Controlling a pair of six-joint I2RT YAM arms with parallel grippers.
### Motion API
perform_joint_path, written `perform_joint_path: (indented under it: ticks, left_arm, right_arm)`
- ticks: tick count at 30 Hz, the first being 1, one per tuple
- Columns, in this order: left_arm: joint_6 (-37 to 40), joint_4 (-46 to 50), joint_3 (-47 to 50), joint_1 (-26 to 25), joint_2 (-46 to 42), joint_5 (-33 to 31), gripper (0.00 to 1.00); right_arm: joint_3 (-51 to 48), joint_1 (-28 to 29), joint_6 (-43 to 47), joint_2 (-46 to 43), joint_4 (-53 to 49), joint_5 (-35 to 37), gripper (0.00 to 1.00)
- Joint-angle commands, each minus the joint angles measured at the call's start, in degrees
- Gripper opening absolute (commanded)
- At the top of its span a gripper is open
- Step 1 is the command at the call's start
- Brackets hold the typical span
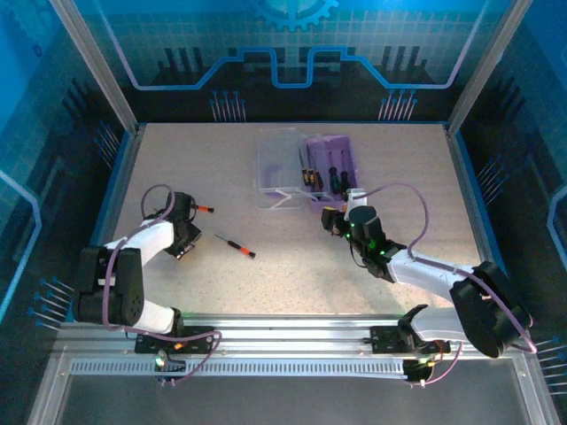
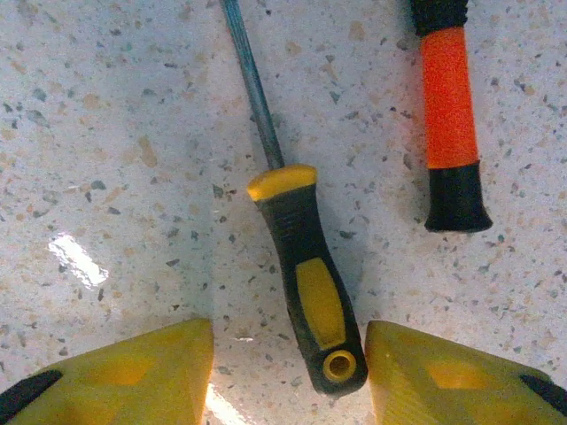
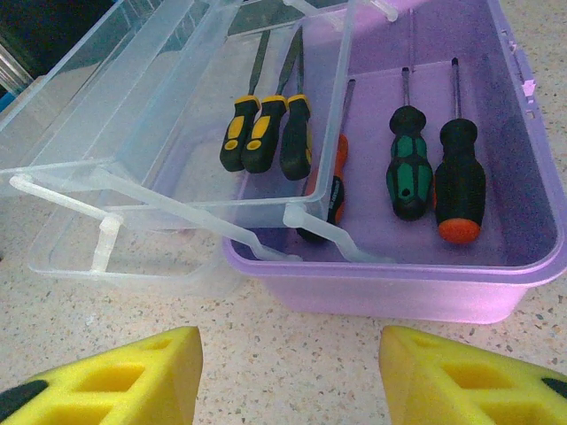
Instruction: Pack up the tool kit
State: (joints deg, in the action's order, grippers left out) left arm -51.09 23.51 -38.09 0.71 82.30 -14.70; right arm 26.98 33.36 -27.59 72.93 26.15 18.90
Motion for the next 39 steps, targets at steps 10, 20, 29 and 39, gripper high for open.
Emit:
perform_joint_path:
  ticks: [10,20,29,39]
  left_arm:
    - [-1.03,4.26,5.7,0.57,-8.99,-2.09,0.42]
    - [4.56,3.71,1.44,2.49,-3.46,-2.01,0.5]
    - [6.0,2.65,0.81,3.17,-0.12,-1.98,0.41]
    - [7.86,3.74,2.92,3.16,-7.35,-2.09,0.27]
  right_arm:
    - [-0.34,0.02,-0.54,-1.94,-0.73,0.26,0.56]
    - [-0.26,-0.01,-0.38,-2.2,-1.14,0.55,0.56]
    - [-0.18,0.02,-0.18,-2.32,-1.45,0.79,0.56]
    - [-0.35,-0.01,-0.4,-2.68,-1.41,0.79,0.56]
